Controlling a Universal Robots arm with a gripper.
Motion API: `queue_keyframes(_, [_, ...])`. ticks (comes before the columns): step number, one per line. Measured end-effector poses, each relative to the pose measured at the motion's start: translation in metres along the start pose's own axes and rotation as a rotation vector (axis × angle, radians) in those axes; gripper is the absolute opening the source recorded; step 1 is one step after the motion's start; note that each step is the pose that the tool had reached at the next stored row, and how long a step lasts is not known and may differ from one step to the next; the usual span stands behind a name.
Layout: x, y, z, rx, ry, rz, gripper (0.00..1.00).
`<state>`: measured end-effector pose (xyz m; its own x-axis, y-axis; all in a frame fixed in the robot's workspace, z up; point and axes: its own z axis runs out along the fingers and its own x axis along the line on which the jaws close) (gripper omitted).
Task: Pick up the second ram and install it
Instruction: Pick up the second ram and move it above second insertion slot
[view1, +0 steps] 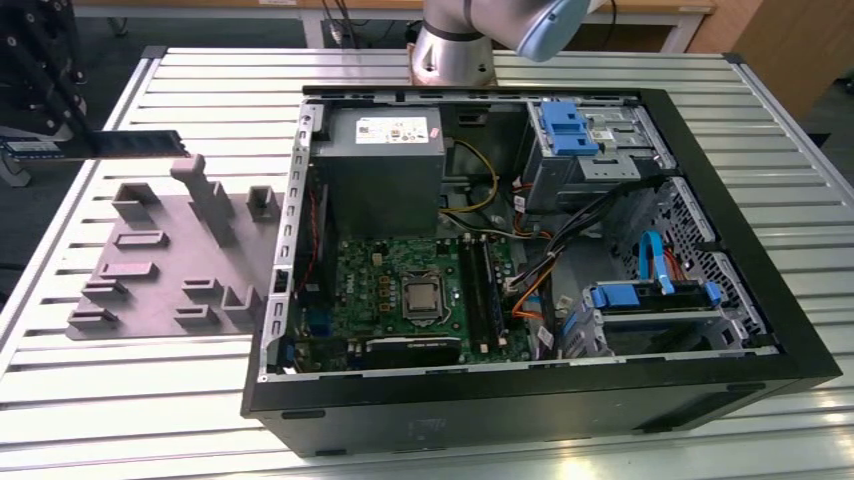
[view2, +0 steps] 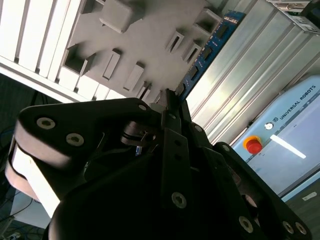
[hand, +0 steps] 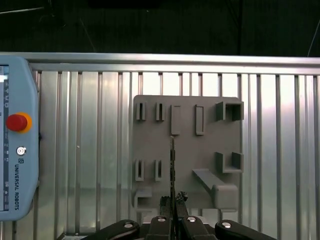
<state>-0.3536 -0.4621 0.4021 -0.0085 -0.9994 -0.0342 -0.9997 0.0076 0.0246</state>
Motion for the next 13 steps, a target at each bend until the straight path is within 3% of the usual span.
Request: queue_keyframes(13, [-0.0001, -0.0134, -0.0002, 0.0000, 0.0000, 0.000, 0.14])
